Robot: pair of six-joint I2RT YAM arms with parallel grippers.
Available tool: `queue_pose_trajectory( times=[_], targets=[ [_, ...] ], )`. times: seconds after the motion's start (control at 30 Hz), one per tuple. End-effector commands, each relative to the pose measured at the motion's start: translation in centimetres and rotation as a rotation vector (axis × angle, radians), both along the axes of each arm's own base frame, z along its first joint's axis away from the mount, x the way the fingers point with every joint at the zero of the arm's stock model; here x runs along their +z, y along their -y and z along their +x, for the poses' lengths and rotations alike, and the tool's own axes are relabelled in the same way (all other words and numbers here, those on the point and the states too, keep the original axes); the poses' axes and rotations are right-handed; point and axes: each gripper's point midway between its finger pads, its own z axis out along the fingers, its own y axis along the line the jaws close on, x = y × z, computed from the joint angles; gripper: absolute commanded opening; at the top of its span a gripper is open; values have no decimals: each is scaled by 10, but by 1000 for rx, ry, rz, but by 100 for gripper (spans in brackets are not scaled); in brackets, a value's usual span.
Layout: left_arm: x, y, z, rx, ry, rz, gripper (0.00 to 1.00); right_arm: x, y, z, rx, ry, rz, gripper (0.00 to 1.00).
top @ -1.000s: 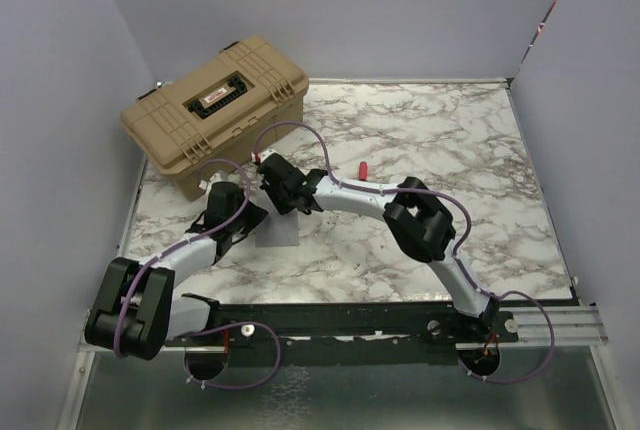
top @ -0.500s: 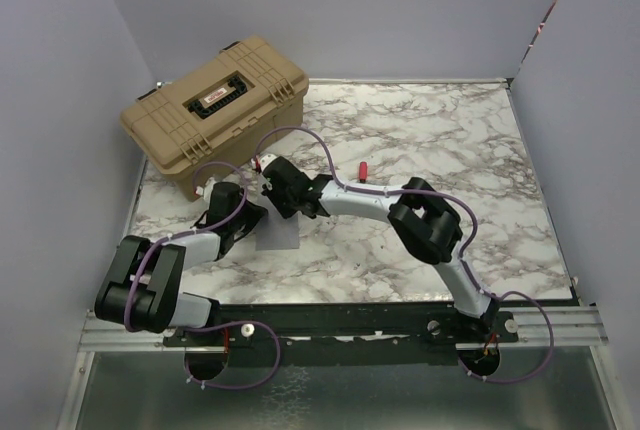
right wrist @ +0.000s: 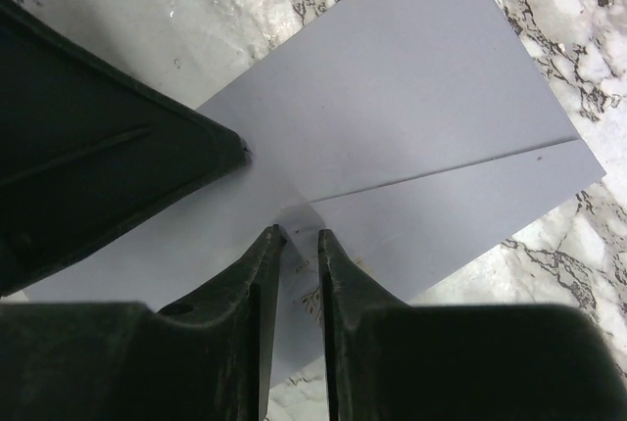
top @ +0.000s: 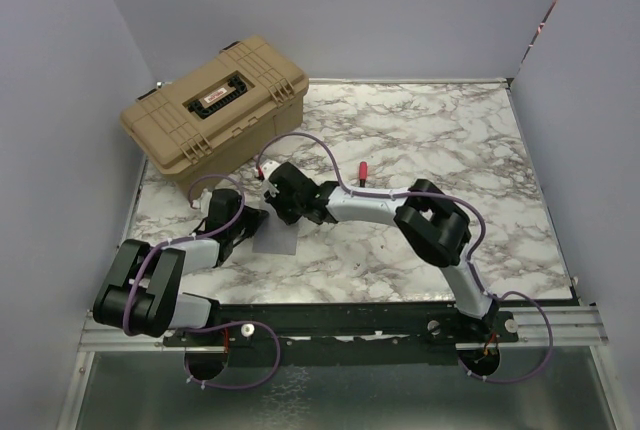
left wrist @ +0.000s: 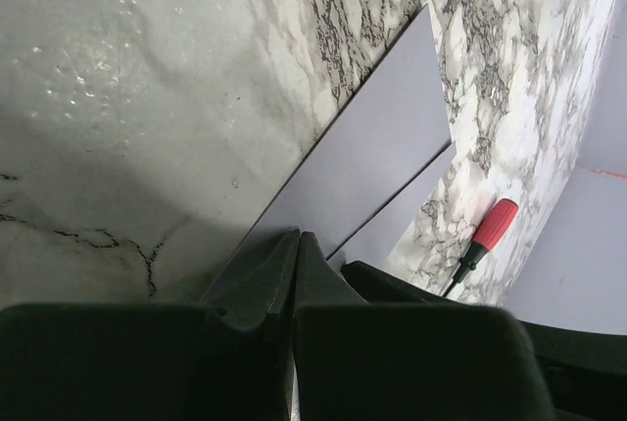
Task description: Place the letter into the envelope and seal it
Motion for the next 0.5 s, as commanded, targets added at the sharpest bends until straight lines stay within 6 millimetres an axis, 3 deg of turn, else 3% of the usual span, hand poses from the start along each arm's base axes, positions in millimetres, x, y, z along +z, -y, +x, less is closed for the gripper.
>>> queue_pose_trajectory(
  times=[0.0,0.27,0.47],
  targets=[
    [-38,-16,-28,59,-157,44,0,-91,76,-73,94,-261,-330,24],
    [-39,-14,-29,52,-164,42,0,-89,85,-80,186,-230,-328,31],
    [-41,-15,-29,52,-168,45,0,-84,85,-85,228,-212,-307,48]
  ],
)
